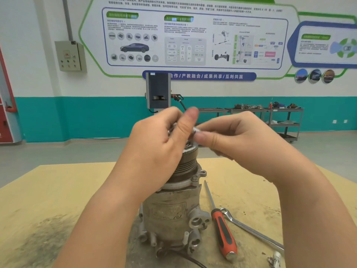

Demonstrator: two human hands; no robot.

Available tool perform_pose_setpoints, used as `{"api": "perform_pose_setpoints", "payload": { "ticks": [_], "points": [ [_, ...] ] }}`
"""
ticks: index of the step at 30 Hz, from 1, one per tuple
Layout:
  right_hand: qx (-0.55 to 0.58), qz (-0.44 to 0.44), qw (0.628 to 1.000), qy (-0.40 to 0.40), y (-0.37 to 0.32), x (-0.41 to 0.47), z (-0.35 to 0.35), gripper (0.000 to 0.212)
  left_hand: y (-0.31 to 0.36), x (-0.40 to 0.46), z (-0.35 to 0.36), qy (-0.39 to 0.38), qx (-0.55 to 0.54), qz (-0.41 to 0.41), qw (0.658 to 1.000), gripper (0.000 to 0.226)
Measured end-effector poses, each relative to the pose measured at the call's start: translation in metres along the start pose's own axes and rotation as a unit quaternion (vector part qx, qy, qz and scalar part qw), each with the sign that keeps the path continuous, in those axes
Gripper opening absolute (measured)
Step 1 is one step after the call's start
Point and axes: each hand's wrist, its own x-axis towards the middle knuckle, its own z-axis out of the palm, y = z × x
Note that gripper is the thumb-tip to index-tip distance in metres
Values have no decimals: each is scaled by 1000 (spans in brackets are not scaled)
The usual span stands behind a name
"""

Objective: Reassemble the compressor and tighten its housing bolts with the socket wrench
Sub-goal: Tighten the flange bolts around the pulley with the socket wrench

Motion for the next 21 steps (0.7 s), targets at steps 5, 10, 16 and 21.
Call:
{"api": "perform_pose_setpoints", "payload": {
  "ticks": [5,10,16,21],
  "points": [
    [-94,56,991,-75,6,-6,-16,28,1,-3,-1,51,53,-41,996,56],
    [356,63,932,-8,17,-13,-29,19,4,-11,-6,70,-94,-103,988,53],
    [586,94,805,13,10,11,17,18,-6,-27,-4,94,-162,-147,971,61],
    [528,185,810,176,31,20,26,28,-62,-41,-19,6,-98,-210,973,103]
  ]
}}
